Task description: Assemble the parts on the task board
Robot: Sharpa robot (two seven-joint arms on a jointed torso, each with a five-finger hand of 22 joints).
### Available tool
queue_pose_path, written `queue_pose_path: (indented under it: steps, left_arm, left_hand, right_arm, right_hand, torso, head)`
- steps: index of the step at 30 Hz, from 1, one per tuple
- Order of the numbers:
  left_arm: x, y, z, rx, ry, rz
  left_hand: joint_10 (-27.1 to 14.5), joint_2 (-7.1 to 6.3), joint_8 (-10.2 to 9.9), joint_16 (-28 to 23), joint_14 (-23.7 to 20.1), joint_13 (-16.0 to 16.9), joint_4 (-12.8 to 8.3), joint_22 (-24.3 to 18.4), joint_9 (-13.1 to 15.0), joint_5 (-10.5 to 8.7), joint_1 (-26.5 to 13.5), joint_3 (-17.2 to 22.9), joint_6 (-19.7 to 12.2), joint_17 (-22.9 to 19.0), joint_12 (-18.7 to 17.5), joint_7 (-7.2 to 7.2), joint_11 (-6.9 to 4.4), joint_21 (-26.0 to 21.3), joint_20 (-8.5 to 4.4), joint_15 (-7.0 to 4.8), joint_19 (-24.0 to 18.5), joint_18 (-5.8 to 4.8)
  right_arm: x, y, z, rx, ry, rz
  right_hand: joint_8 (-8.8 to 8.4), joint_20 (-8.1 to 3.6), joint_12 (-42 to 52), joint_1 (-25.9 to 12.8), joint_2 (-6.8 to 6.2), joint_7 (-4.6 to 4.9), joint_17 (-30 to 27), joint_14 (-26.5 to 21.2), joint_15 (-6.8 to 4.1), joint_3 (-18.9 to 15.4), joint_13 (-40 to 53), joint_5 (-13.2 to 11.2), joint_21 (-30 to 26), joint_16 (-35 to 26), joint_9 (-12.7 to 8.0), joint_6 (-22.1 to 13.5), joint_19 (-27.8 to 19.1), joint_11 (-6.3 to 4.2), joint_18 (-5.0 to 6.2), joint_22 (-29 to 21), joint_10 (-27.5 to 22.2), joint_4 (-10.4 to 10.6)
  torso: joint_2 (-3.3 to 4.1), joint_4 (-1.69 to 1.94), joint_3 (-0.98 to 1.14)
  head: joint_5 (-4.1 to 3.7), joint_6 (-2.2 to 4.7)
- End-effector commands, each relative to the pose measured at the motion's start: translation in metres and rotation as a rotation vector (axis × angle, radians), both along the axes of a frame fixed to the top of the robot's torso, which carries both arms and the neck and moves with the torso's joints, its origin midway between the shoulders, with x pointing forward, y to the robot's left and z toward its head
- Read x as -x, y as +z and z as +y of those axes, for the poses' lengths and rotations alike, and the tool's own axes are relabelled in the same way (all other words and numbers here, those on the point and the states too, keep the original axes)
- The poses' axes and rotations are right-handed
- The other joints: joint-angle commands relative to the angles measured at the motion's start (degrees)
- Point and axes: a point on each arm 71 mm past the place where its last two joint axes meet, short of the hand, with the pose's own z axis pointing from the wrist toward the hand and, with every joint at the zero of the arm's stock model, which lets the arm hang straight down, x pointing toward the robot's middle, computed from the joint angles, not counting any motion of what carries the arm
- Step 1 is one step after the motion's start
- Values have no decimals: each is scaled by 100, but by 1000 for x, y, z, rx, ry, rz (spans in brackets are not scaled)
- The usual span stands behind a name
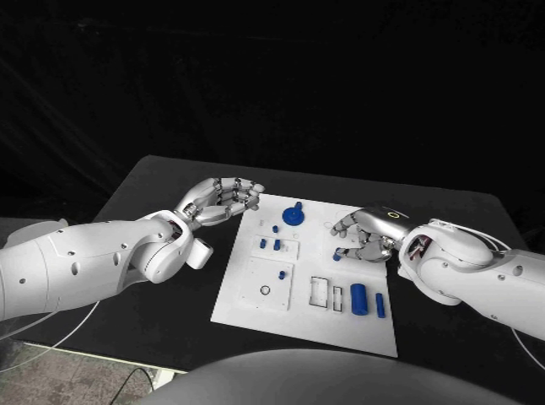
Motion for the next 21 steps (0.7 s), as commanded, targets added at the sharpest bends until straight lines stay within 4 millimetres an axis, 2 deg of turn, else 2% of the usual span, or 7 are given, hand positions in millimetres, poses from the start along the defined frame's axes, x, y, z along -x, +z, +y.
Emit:
queue_pose_path:
  steps: [1, 6, 11, 15, 21]
  left_arm:
    - [1, 0, -2, 17, -19, 10]
    - [1, 0, -2, 17, -20, 13]
    - [1, -1, -2, 17, -22, 17]
    - [1, -2, -2, 18, -24, 20]
    - [1, -3, -3, 18, -30, 30]
  left_hand:
    - [-40, -4, 21, 40, 51, -14, -2, -6, -2, 25, 49, 4, -31, -11, 33, 6, 12, -30, 7, 3, 47, 21]
    - [-47, -2, 19, 44, 60, -33, -1, -9, -4, 28, 60, 4, -39, -21, 34, 3, 19, -32, 16, 10, 63, 19]
    - [-53, 1, 18, 46, 67, -48, -2, -10, -5, 31, 69, 6, -44, -29, 36, 2, 24, -32, 23, 17, 79, 18]
    - [-57, 5, 18, 50, 76, -67, -4, -10, -6, 35, 83, 9, -47, -39, 39, 3, 29, -31, 31, 24, 101, 17]
    - [-59, 13, 20, 53, 84, -85, -5, -11, -7, 43, 96, 14, -48, -49, 43, 5, 35, -31, 37, 30, 118, 17]
  right_arm:
    - [2, -6, 1, 69, 28, 13]
    - [3, -11, 1, 93, 29, 30]
    - [3, -16, 1, 115, 30, 38]
    - [2, -18, 3, 116, 33, 28]
    - [1, -22, 6, 98, 35, 12]
  right_hand:
    - [-48, 40, -139, 38, -5, -5, 65, 33, 17, -104, -146, -10, -16, 51, -30, -62, 14, 18, 11, -61, -57, -12]
    - [-91, 44, -319, 116, 25, -12, 256, 139, 18, -228, -351, 59, -4, 221, -71, -86, 66, 47, 20, -127, -168, -19]
    - [-73, 31, -368, 219, 70, 3, 365, 193, 1, -255, -474, 243, 4, 326, -82, -8, 109, 45, 22, -154, -136, -61]
    - [-46, 4, -319, 340, 124, 10, 430, 220, -18, -205, -546, 567, 15, 388, -87, 90, 138, 11, 23, -155, 31, -159]
    - [31, -22, -230, 408, 197, 26, 526, 287, -30, -98, -638, 715, 44, 477, -65, 303, 183, -24, 13, -106, 360, -251]
  torso:
    - [2, 1, 0]
    - [0, 0, -1]
    - [0, 1, 0]
    - [1, -1, -1]
    - [-2, 3, 0]
  head:
    - [11, 1]
    - [26, 1]
    - [39, 1]
    - [37, 1]
    - [55, 1]
